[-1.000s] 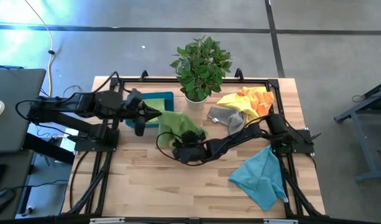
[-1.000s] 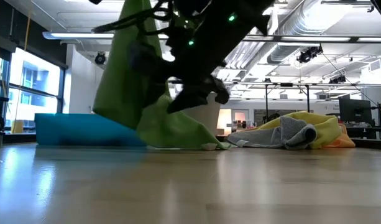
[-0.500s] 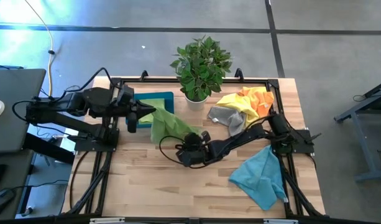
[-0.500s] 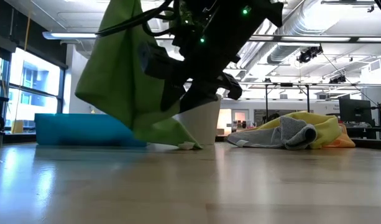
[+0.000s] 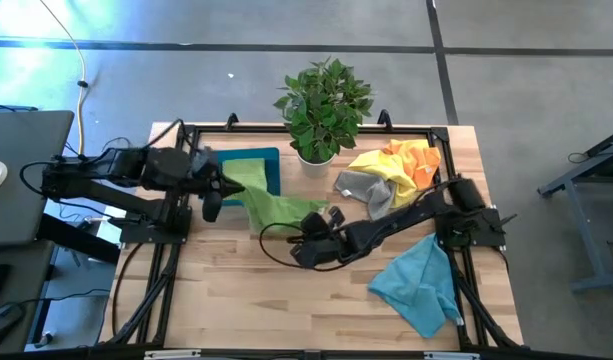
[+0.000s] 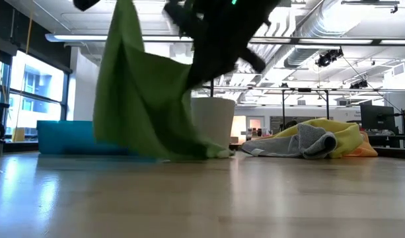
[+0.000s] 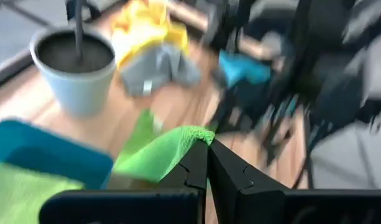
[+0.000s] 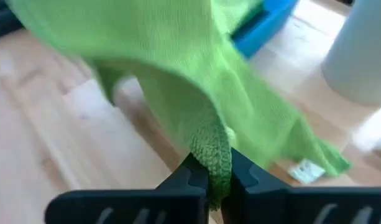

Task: Fold microfiber towels
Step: Fold the green towel

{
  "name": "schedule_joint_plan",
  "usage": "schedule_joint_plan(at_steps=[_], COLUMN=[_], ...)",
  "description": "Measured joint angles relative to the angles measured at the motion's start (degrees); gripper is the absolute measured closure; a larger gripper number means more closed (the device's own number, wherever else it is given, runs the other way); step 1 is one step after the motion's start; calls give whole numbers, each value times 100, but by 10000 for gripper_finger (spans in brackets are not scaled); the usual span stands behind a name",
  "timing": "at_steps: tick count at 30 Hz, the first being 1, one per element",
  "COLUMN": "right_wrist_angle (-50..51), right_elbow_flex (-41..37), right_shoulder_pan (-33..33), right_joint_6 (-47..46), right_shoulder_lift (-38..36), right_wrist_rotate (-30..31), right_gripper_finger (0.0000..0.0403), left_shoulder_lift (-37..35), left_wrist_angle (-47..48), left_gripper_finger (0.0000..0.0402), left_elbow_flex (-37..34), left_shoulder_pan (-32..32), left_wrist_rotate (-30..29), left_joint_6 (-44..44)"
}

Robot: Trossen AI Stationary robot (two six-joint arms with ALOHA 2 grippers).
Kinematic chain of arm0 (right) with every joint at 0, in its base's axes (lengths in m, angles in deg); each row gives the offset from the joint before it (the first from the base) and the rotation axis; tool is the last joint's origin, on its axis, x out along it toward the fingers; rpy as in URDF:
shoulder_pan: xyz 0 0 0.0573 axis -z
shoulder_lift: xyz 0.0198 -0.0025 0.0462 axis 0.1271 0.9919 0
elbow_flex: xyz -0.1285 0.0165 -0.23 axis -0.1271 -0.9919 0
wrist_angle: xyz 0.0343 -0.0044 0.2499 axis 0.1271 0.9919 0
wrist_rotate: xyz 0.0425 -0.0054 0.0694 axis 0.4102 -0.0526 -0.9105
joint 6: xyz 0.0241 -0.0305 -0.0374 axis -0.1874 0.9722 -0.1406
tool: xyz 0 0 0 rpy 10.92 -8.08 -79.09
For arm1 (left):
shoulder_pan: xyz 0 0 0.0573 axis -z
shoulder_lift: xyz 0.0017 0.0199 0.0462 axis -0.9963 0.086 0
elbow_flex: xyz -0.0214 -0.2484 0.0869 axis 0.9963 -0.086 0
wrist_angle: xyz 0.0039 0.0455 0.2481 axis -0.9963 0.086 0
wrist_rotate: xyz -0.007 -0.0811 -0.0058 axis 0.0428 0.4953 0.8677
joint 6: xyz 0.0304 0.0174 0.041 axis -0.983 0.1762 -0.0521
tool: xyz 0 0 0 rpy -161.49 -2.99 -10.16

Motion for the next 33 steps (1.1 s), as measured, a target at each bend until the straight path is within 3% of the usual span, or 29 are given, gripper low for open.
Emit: schedule_joint_plan(at_steps=[6, 13, 27, 33], right_wrist_angle=[748, 989, 1161, 1687], right_elbow_flex=[-1, -1, 1, 314], right_shoulder_pan=[2, -19, -33, 11], right_joint_6=[387, 588, 1892, 2433], right_shoulder_lift=[-730, -1476, -1965, -1961], right_wrist_rotate=[-1060, -2006, -1856, -1440], right_gripper_finger=[401, 402, 403, 403], left_shoulder_lift=[204, 435, 623, 971], left_wrist_angle=[877, 1187, 1771, 2453], left_gripper_finger=[401, 401, 401, 401], left_elbow_flex=[0, 0, 2, 322], left_shoulder_pan=[157, 735, 1141, 1141], left_wrist_rotate=[711, 844, -205, -1187], left_joint_6=[-131, -464, -983, -1521])
